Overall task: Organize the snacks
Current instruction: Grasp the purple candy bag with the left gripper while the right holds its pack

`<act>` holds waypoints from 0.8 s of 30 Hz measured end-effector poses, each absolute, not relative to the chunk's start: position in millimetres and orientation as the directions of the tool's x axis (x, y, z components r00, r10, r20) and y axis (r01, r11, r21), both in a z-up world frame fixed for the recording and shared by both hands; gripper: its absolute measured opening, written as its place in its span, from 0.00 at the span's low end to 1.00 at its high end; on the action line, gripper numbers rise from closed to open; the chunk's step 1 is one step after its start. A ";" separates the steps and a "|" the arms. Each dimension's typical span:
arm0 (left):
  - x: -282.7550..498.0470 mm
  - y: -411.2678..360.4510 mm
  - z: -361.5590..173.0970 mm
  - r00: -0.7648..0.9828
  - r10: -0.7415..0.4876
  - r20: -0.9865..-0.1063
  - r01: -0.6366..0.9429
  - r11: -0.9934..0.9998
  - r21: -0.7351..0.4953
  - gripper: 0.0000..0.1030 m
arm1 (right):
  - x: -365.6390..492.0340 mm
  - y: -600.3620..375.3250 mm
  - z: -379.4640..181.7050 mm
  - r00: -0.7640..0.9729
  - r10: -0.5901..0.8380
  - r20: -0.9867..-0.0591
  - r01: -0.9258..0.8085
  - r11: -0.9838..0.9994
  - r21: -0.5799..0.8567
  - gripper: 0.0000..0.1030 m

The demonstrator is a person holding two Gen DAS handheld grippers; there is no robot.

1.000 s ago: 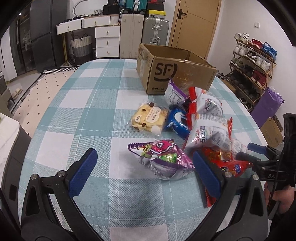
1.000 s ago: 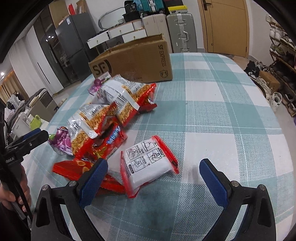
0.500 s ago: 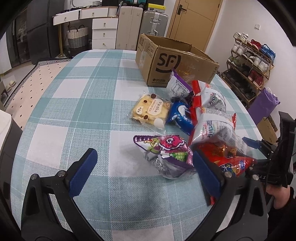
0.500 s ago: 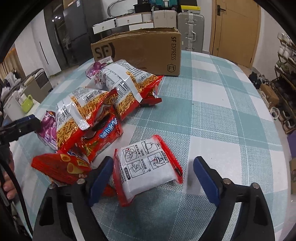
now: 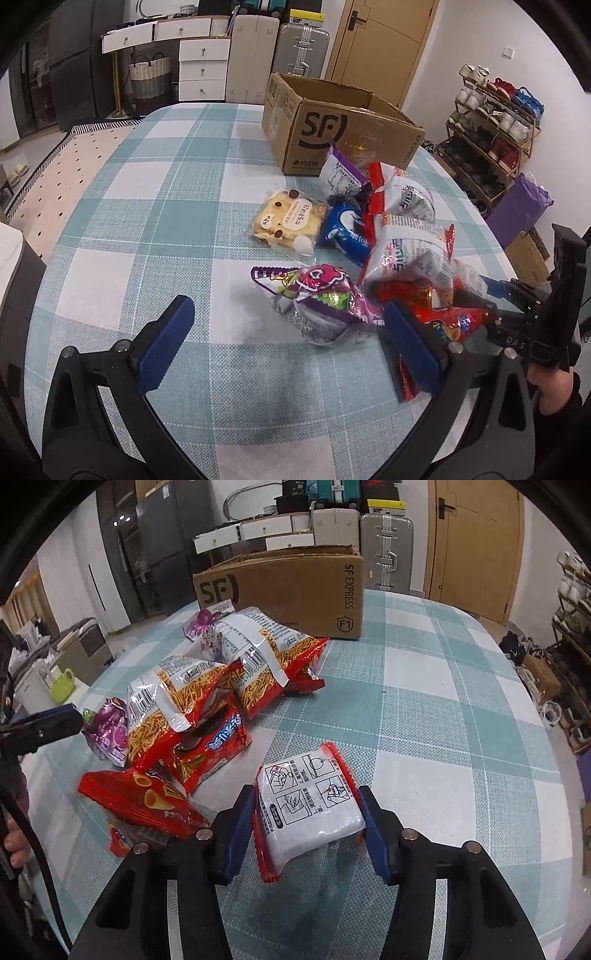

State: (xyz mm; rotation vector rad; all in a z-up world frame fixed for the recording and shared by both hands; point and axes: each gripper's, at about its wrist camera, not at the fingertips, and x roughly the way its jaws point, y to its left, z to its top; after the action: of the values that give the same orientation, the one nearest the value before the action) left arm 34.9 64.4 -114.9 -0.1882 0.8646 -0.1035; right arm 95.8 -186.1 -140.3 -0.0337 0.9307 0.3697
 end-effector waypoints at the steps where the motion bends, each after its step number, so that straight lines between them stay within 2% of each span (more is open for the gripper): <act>1: 32.9 64.9 -114.8 0.643 -0.168 -0.747 0.014 0.978 -0.208 0.99 | 94.0 -188.2 -138.1 0.540 0.310 -0.783 -0.325 0.935 0.146 0.53; 7: 23.6 67.8 -114.2 0.630 -0.188 -0.754 0.005 0.971 -0.238 0.99 | 77.1 -200.4 -121.5 0.563 0.374 -0.737 -0.317 0.921 0.225 0.53; 20: 44.9 55.1 -121.5 0.610 -0.205 -0.765 0.004 0.967 -0.256 0.99 | 34.1 -208.6 -93.9 0.613 0.410 -0.675 -0.344 0.908 0.240 0.53; 24: 61.9 48.5 -131.6 0.603 -0.184 -0.777 0.008 0.974 -0.225 0.99 | 31.7 -211.6 -93.6 0.616 0.414 -0.670 -0.347 0.906 0.241 0.53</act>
State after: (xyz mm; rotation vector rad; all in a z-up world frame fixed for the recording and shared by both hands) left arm 61.9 48.5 -131.6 -0.2071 0.9191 -0.1119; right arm 31.7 -211.6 -93.6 0.0901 0.7939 0.4392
